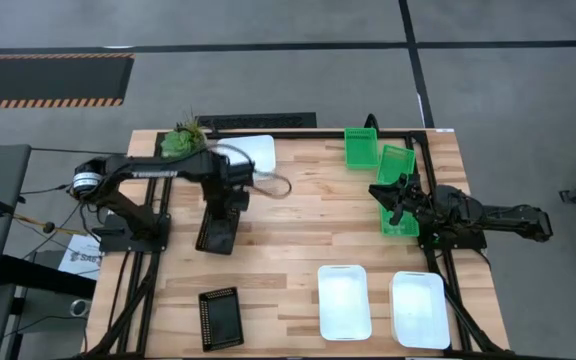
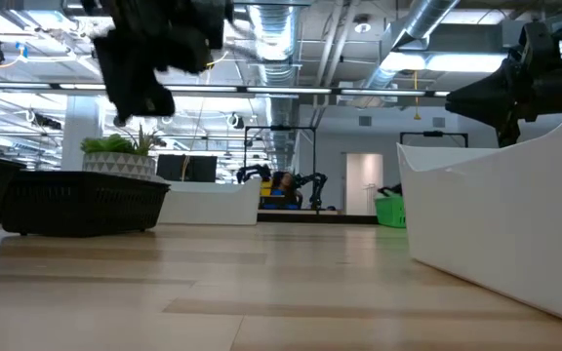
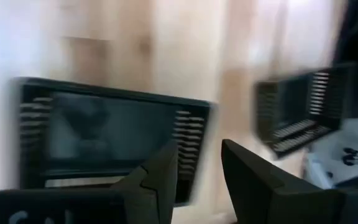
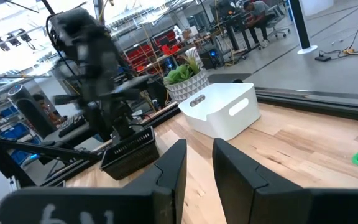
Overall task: Stack baskets by color
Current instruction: Stack the bottom black bin on top of the black bins
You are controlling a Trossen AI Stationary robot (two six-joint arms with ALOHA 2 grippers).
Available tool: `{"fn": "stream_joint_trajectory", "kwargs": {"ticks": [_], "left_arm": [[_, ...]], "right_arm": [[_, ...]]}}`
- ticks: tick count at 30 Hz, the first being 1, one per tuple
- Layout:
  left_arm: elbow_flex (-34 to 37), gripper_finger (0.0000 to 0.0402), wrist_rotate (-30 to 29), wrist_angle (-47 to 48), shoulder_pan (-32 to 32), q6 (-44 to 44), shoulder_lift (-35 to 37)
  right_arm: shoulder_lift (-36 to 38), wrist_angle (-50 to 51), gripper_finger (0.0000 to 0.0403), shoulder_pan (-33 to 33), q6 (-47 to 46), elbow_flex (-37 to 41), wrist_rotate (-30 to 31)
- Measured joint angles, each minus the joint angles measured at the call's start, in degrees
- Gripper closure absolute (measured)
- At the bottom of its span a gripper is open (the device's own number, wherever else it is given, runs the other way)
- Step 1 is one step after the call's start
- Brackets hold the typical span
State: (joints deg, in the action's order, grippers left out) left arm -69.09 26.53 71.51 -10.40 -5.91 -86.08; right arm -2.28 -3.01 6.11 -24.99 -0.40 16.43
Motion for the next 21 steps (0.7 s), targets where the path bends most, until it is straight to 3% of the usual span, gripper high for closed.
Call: {"fn": "stream_joint_trajectory", "kwargs": {"ticks": [4,11,16,21], "left_arm": [[0.0,0.029,-2.6,-3.2,10.7,9.6,1.8],[0.0,0.0275,-19.0,-11.7,28.6,24.7,2.0],[0.1,0.0229,-27.3,-13.6,36.4,36.7,2.0],[4.8,0.0191,-28.8,-20.9,40.8,44.7,2.0]], "right_arm": [[0.0,0.0,0.0298,0.0,0.0,0.0,0.0],[0.0,0.0,0.0298,0.0,0.0,0.0,0.0],[0.0,0.0,0.0298,0.0,0.0,0.0,0.0],[0.0,0.0,0.0298,0.0,0.0,0.0,0.0]]}}
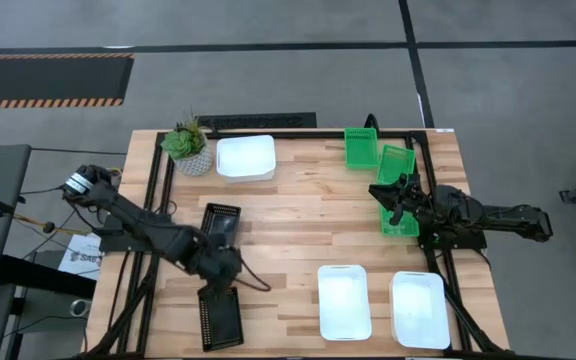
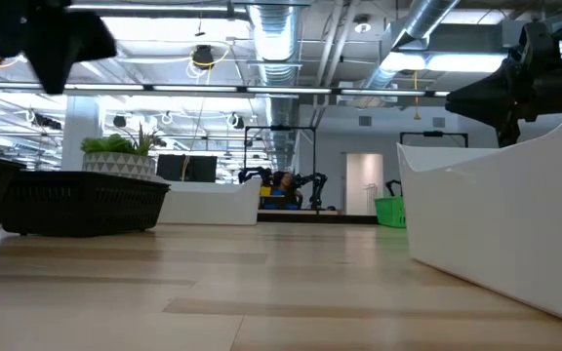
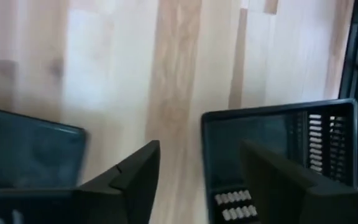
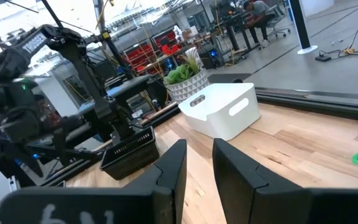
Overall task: Stack baskets by color
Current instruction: Stack the bottom black bin on top of the black bins
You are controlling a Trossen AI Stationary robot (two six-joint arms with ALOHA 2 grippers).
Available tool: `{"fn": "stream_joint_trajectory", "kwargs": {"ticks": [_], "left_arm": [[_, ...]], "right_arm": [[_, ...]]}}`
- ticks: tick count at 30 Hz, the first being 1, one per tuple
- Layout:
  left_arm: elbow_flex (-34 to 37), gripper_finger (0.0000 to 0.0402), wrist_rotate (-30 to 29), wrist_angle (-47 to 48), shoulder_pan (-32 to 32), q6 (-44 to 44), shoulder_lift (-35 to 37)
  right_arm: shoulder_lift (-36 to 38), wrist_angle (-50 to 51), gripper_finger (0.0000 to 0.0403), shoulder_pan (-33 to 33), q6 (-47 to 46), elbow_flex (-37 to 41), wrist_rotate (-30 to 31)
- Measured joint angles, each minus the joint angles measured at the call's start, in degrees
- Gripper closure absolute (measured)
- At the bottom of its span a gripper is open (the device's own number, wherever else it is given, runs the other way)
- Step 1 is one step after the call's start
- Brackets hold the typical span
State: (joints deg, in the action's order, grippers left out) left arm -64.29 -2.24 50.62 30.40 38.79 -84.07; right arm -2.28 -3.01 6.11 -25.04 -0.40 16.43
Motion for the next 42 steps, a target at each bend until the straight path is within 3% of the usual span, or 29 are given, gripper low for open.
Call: {"fn": "stream_joint_trajectory", "kwargs": {"ticks": [9,16,28,32,42], "left_arm": [[9.7,0.0182,1.5,-6.3,1.3,9.9,0.0],[13.1,0.0182,3.5,-14.5,1.6,11.0,0.0],[17.0,0.0189,4.6,-14.7,4.4,12.9,-0.4],[17.0,0.0222,4.8,-13.8,4.3,12.9,-0.4],[17.7,0.0362,6.2,-14.2,4.2,11.9,-0.4]], "right_arm": [[0.0,0.0,0.0298,0.0,-1.9,0.0,-0.1],[0.0,0.0,0.0298,0.0,-1.9,0.0,-0.1],[0.0,0.0,0.0298,0.0,-1.7,0.0,-0.2],[0.0,0.0,0.0298,0.0,-1.6,0.0,-0.2],[0.0,0.0,0.0298,0.0,-1.5,0.0,-0.2]]}}
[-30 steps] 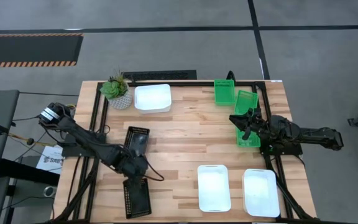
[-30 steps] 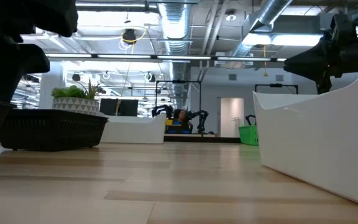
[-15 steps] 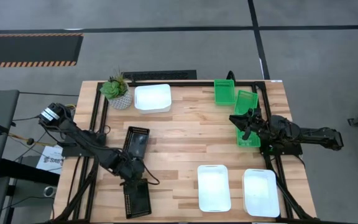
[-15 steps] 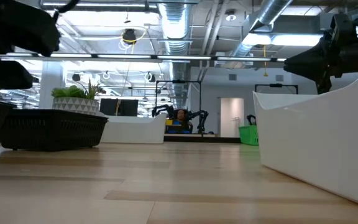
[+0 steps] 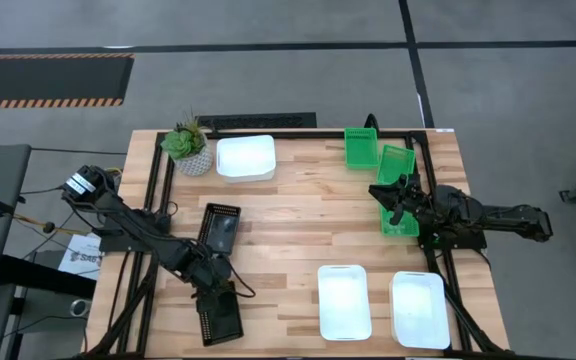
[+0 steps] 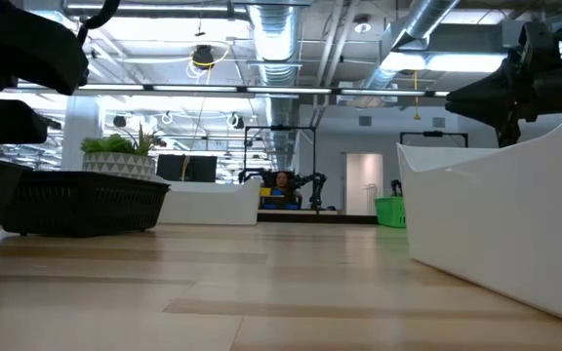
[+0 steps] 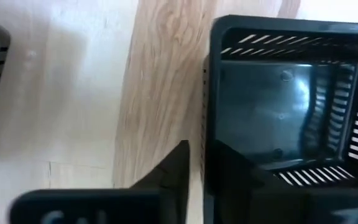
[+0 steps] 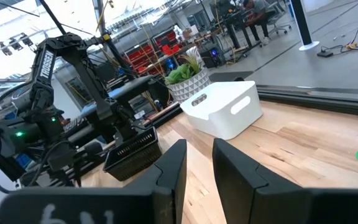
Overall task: Stack baskets by color
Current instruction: Stack the bottom black bin on top of the black bins
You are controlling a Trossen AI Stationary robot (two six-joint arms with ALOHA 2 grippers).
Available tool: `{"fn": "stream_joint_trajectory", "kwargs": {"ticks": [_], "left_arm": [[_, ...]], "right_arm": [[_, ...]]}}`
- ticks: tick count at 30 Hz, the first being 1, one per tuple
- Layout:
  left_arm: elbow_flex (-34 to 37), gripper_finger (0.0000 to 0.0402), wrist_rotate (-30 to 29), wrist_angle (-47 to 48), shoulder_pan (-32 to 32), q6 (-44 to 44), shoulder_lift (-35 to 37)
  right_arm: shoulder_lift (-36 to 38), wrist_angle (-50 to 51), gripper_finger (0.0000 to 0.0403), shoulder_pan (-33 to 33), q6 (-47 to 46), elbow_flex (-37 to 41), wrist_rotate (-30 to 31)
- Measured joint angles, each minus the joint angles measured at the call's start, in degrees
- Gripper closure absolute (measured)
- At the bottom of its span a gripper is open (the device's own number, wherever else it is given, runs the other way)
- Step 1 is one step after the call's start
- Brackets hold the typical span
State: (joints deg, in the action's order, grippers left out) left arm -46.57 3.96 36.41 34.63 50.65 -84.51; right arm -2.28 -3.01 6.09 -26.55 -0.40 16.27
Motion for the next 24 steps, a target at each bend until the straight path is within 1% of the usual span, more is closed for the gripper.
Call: {"fn": "stream_joint_trajectory", "kwargs": {"ticks": [2,3,8,14,18,21,24], "left_arm": [[0.0,0.0388,0.3,0.0,0.0,-0.4,0.0],[0.0,0.0394,0.4,0.0,0.0,-0.4,0.0],[-1.1,0.0399,0.9,0.2,0.0,-2.1,0.0],[-6.0,0.0401,2.4,4.3,-2.0,-7.1,0.1],[-10.5,0.0401,4.2,9.5,-4.6,-13.6,0.1],[-13.9,0.0401,5.2,14.3,-7.3,-20.2,0.1],[-16.8,0.0401,5.2,21.5,-10.9,-28.3,0.1]], "right_arm": [[0.0,0.0,0.0298,0.0,0.0,0.0,0.0],[0.0,0.0,0.0298,0.0,0.0,0.0,0.0],[0.0,0.0,0.0298,0.0,0.0,0.0,0.0],[0.0,0.0,0.0298,0.0,0.0,0.0,0.0],[0.0,0.0,0.0298,0.0,0.0,0.0,0.0],[0.0,0.0,0.0298,0.0,0.0,0.0,0.0],[0.0,0.0,0.0298,0.0,0.0,0.0,0.0]]}}
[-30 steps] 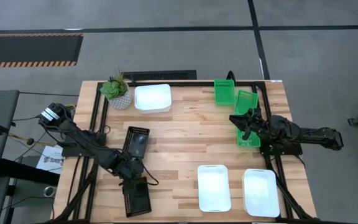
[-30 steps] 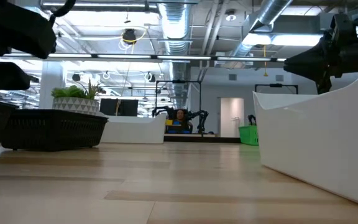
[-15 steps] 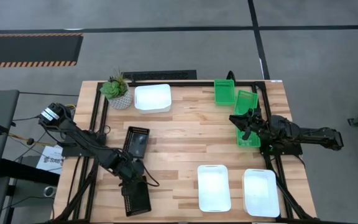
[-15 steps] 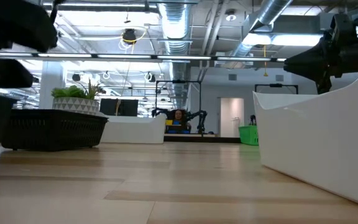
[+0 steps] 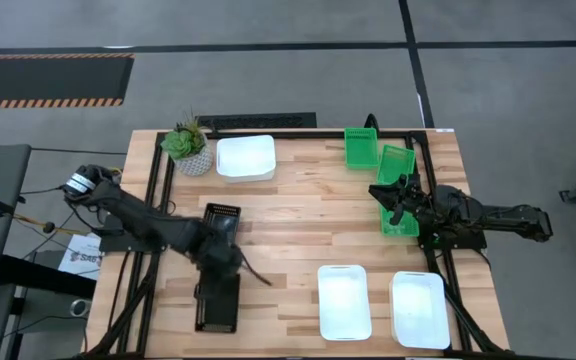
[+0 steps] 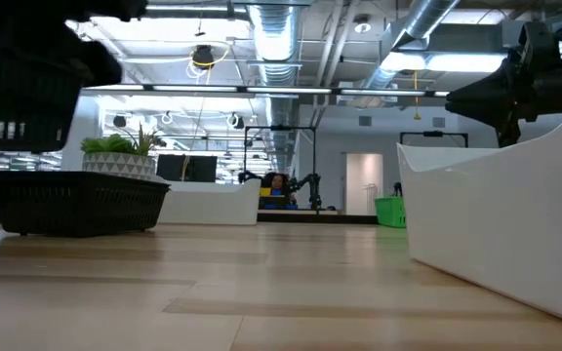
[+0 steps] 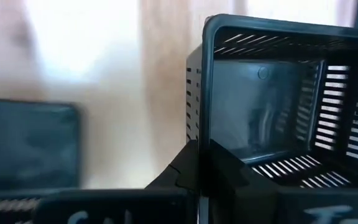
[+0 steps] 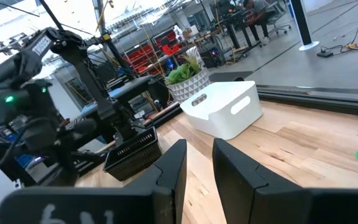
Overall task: Stack baskets by color
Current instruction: Stack the bottom black bin on top of the black bins
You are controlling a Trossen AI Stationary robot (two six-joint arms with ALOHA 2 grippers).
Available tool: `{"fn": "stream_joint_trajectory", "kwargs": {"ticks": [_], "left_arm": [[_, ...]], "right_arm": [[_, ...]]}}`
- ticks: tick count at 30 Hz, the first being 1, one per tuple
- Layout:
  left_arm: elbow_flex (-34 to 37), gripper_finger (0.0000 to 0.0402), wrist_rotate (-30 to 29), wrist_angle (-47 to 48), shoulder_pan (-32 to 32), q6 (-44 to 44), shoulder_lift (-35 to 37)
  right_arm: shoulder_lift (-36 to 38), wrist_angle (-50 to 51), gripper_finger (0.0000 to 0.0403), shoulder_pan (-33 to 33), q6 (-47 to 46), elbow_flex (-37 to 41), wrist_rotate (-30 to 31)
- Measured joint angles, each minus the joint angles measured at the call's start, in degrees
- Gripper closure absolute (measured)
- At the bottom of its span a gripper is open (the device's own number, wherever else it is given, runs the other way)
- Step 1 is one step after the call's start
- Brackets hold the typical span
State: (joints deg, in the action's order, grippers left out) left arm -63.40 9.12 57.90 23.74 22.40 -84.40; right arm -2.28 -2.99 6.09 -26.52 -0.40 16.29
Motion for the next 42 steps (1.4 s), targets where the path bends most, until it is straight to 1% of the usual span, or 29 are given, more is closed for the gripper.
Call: {"fn": "stream_joint_trajectory", "kwargs": {"ticks": [5,9,15,20,26,31,35,42], "left_arm": [[-3.1,0.0401,-1.0,8.2,-8.8,-13.1,0.0],[-4.4,0.0401,-1.6,11.9,-16.2,-20.5,0.0],[-9.0,0.0401,-2.9,18.1,-25.2,-31.2,0.0],[-10.7,0.0401,-5.4,20.9,-32.0,-40.9,0.0],[-10.7,0.0401,-5.6,20.8,-40.1,-48.7,0.0],[-10.1,0.0401,-3.0,18.8,-43.6,-52.2,0.0],[-7.8,0.0401,-2.4,18.0,-43.8,-54.5,0.0],[-4.5,0.0401,-1.9,16.5,-43.6,-54.3,0.0]], "right_arm": [[0.0,0.0,0.0298,0.0,0.0,0.0,0.0],[0.0,0.0,0.0298,0.0,0.0,0.0,0.0],[0.0,0.0,0.0298,0.0,0.0,0.0,0.0],[0.0,0.0,0.0298,0.0,0.0,0.0,0.0],[0.0,0.0,0.0298,0.0,0.1,0.0,0.0],[0.0,0.0,0.0298,0.0,0.1,0.0,0.0],[0.0,0.0,0.0298,0.0,0.1,0.0,0.0],[0.0,0.0,0.0298,0.0,0.0,0.0,0.0]]}}
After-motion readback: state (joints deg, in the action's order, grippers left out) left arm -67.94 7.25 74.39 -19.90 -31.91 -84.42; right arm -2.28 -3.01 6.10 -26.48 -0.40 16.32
